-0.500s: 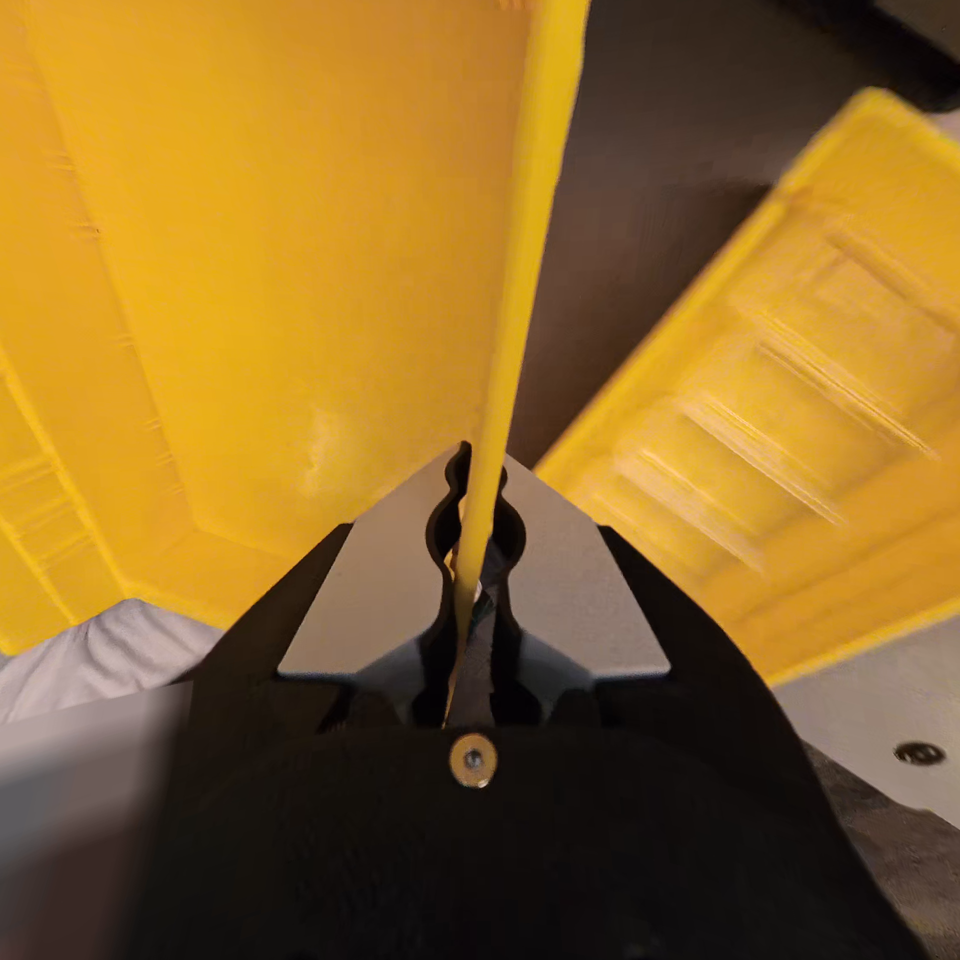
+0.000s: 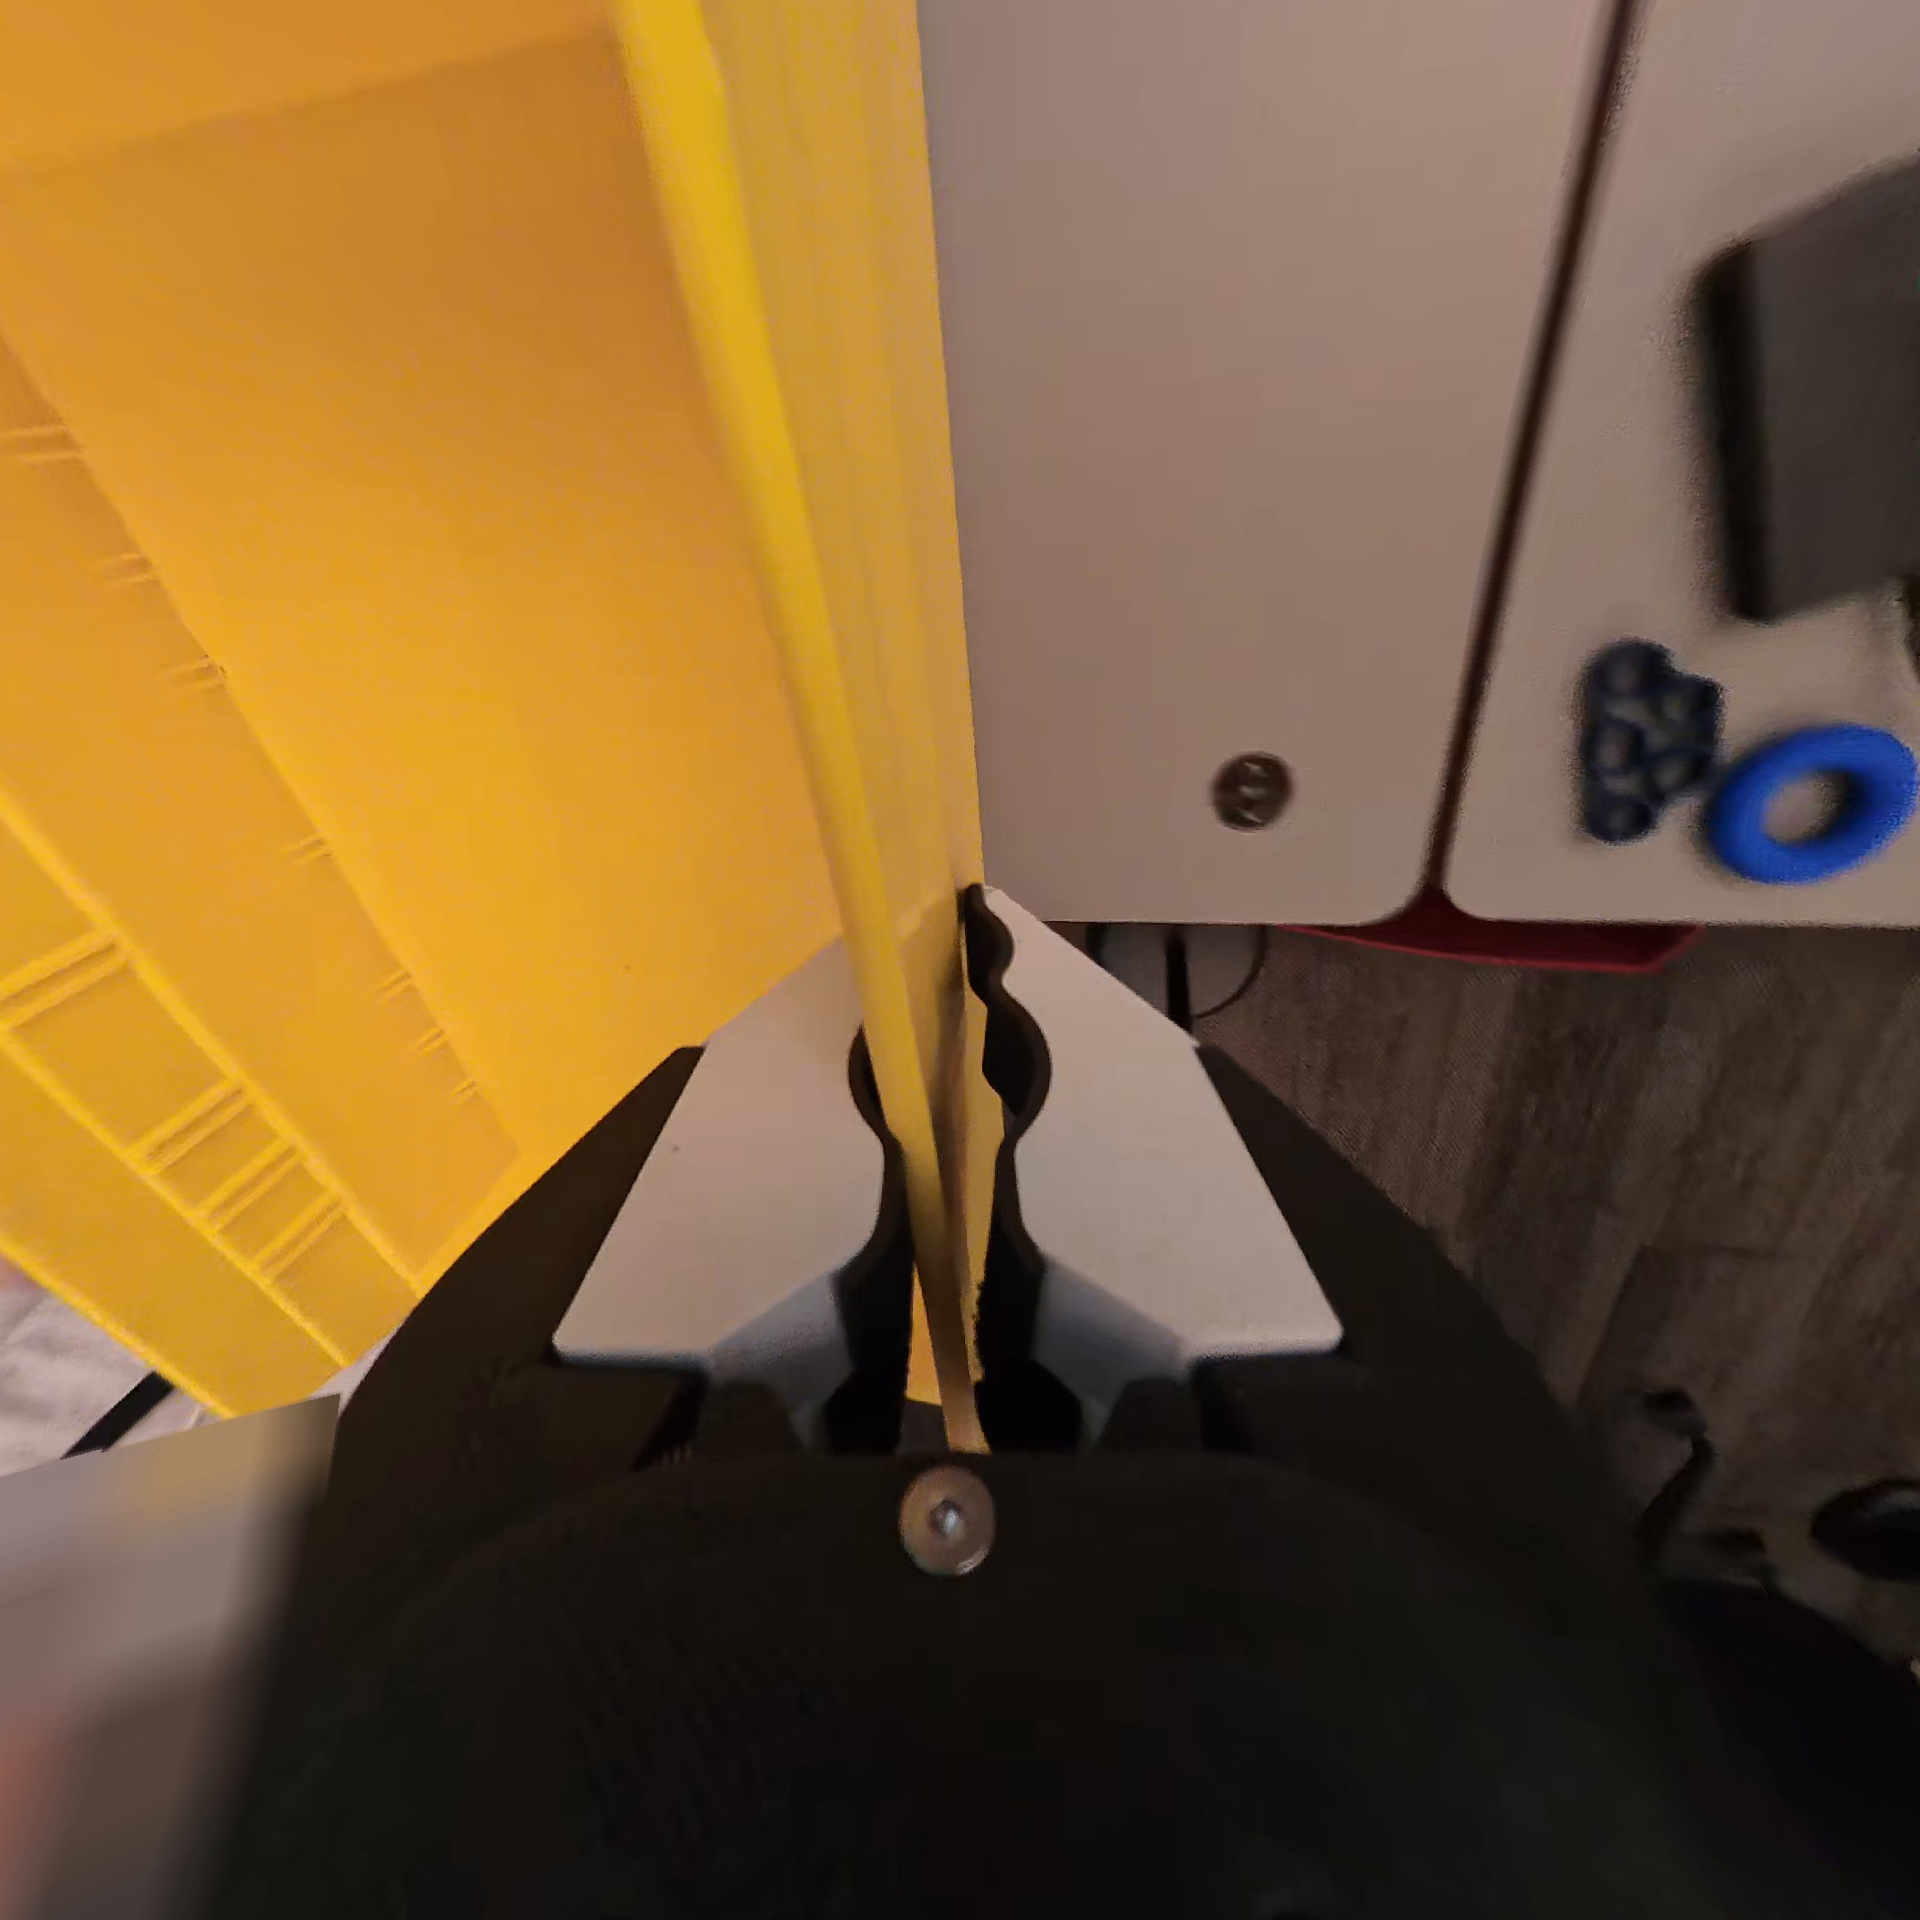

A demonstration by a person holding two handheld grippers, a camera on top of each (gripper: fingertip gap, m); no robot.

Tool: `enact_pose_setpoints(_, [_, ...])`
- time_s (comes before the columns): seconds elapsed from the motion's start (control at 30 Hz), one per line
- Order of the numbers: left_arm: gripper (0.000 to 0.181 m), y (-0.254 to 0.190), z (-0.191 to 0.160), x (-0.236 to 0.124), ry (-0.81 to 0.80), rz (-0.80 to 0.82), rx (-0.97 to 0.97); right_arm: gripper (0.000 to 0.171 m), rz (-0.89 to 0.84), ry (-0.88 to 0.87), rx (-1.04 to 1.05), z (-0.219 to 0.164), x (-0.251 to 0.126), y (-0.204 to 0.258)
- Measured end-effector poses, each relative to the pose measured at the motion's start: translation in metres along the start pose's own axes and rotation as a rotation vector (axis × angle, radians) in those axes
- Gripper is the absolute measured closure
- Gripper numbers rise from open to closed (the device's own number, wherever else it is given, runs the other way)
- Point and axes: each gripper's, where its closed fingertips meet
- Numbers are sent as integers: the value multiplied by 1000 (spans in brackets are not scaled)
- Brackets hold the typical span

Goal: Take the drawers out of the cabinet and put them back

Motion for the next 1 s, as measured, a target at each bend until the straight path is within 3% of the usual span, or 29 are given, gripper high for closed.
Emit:
enact_pose_setpoints(0.03, [87,2,-1,13,65,-1,-3,168,-26,1,34,-6,4,-21])
enact_pose_setpoints(0.2, [91,18,-33,62,409,36,-21,168,-68,84,160,-43,33,-86])
enact_pose_setpoints(0.27, [101,22,-43,72,496,39,-20,167,-78,87,201,-47,43,-100])
enact_pose_setpoints(0.4, [107,23,-51,73,627,46,20,166,-96,93,247,-46,61,-116])
enact_pose_setpoints(0.53, [135,36,-52,61,724,79,21,166,-93,132,236,-41,82,-116])
enact_pose_setpoints(0.6, [166,47,-53,47,746,65,0,166,-92,146,199,-34,95,-111])
enact_pose_setpoints(0.63, [172,58,-55,38,753,76,-10,166,-90,148,176,-30,101,-108])
enact_pose_setpoints(0.8, [179,129,-69,-33,760,206,-74,167,-38,163,126,-6,139,-96])
enact_pose_setpoints(1.0, [177,231,-99,-153,695,401,-286,168,8,189,93,29,175,-81])
Point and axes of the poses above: each gripper's, where its closed fingertips meet, x out along the fingers, z out of its top, y = z × x across the jaws, and after that the axes turned 2 degrees about -z, right-handed
